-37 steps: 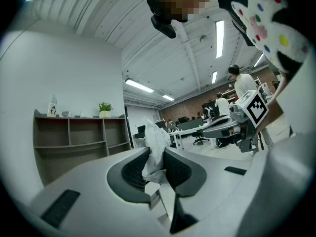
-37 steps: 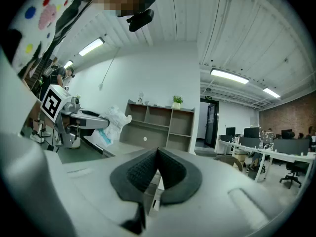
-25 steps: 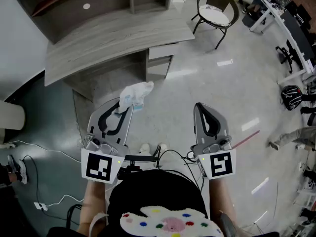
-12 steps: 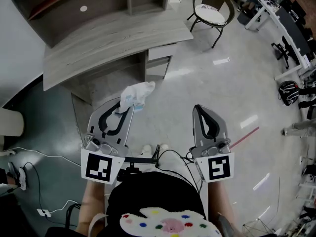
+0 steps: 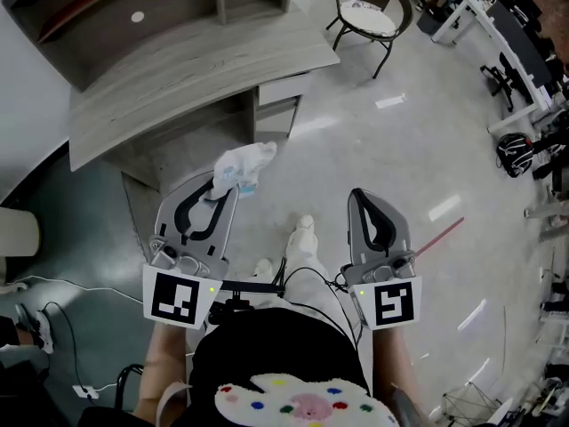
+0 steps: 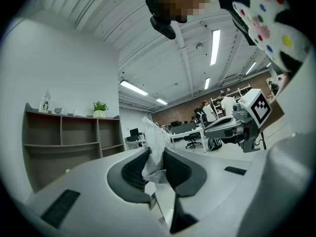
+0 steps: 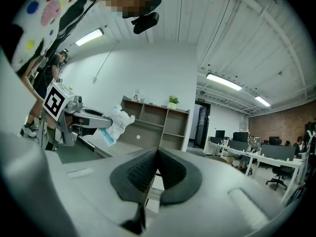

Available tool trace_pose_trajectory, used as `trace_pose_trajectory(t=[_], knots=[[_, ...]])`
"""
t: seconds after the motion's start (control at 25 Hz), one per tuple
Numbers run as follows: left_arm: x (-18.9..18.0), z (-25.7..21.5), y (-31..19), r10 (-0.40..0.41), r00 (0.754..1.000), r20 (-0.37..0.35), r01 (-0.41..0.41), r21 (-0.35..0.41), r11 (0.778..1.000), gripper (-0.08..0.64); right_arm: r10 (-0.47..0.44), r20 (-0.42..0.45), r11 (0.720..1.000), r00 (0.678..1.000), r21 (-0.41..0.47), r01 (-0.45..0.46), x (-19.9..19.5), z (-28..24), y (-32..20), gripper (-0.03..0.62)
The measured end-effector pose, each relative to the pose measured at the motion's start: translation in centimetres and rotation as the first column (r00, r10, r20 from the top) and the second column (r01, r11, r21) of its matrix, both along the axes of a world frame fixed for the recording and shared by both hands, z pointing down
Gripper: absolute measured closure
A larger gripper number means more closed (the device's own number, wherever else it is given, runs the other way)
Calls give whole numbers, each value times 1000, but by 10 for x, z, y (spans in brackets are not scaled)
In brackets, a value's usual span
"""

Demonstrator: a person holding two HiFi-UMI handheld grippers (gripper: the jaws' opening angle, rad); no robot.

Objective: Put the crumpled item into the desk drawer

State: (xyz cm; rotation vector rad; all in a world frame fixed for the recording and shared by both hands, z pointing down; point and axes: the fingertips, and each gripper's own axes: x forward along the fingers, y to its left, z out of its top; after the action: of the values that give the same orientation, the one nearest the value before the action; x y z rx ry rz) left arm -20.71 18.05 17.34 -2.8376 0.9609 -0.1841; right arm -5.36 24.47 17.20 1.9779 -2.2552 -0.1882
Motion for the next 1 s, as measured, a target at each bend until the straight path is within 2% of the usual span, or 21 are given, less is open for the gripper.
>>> trace_pose_trajectory(t=[0.12,0.2,0.44,0.68,0.76,0.88,1.0], knots=[[8,-1,-4,2,1000,-2,-2,2,1000,491,-7,-27,1000,1000,-5,7,10,3,-3,583],[15,-1,-11,-3,1000,-4,3,1,1000,492,-19,-19,999,1000,25,20,15,-2,-12,583],[42,-7,-39,-37,999,-11,37,11,999,491,-26,7,1000,1000,13,26,46,-5,-45,583],[51,-4,-48,-84,996,-5,84,19,996,491,-78,-4,997,997,11,78,59,3,-62,583],[65,-4,-66,-103,995,-1,103,17,994,491,-100,-6,995,995,1,100,74,6,-81,583],[86,-4,-91,-132,991,9,132,15,991,491,-119,34,993,992,7,119,96,4,-113,583],[99,-5,-102,-164,986,16,164,13,986,491,-162,13,986,987,-19,163,113,12,-129,583]])
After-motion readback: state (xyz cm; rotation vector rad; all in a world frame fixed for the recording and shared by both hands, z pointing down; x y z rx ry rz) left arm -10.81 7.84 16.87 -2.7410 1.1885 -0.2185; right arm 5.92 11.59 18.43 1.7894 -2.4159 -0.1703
